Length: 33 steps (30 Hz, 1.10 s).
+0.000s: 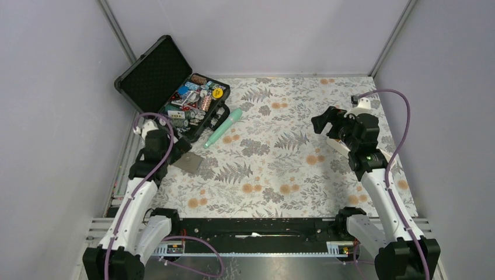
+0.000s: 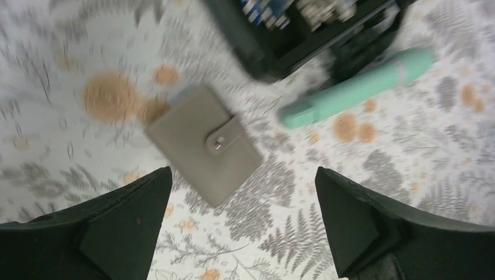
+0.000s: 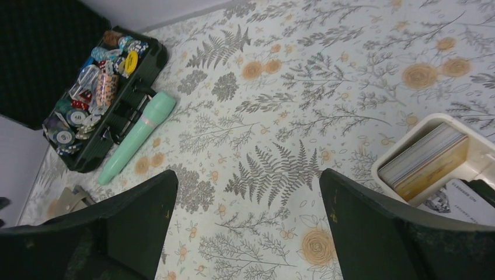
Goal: Put the credit cards into the card holder
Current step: Pick up the card holder from the center of the board.
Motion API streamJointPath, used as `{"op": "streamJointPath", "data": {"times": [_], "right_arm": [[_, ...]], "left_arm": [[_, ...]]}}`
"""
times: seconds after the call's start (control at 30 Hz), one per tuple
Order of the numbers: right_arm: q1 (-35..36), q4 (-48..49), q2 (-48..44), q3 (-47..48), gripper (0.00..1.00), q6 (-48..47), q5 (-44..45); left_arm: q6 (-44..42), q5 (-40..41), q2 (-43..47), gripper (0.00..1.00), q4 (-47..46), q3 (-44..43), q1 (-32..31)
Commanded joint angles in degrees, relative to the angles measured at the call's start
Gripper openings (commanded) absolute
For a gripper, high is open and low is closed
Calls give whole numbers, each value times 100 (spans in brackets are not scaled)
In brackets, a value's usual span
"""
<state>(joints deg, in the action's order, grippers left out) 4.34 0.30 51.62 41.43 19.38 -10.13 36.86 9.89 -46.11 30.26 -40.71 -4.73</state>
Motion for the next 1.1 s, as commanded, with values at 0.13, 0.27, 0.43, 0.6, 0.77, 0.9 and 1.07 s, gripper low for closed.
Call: {"op": "streamJointPath", "data": {"times": [0.13,0.27,0.43,0.6,0.77,0.9,1.07], "right_arm": [[-20,89,297,127,99,-49,-830],[-15,158,362,76,99,-32,-870],[-15,230,394,52,99,-23,-920],[-14,247,427,41,99,-28,-918],[-20,238,406,54,99,-53,-937],[-17,200,378,85,99,-68,-934],[-21,183,350,102,99,-68,-955]], "left_arm": [[1901,-149,-51,99,-1113,1424,34],[2403,-215,-2,99,-1455,2004,34],[2651,-148,189,97,-1646,2362,34],[2845,-157,191,89,-1795,2623,54],[2784,-187,-68,76,-1953,2668,159],[2774,-208,-117,66,-2092,2779,233],[2725,-216,-170,55,-2204,2930,297]]}}
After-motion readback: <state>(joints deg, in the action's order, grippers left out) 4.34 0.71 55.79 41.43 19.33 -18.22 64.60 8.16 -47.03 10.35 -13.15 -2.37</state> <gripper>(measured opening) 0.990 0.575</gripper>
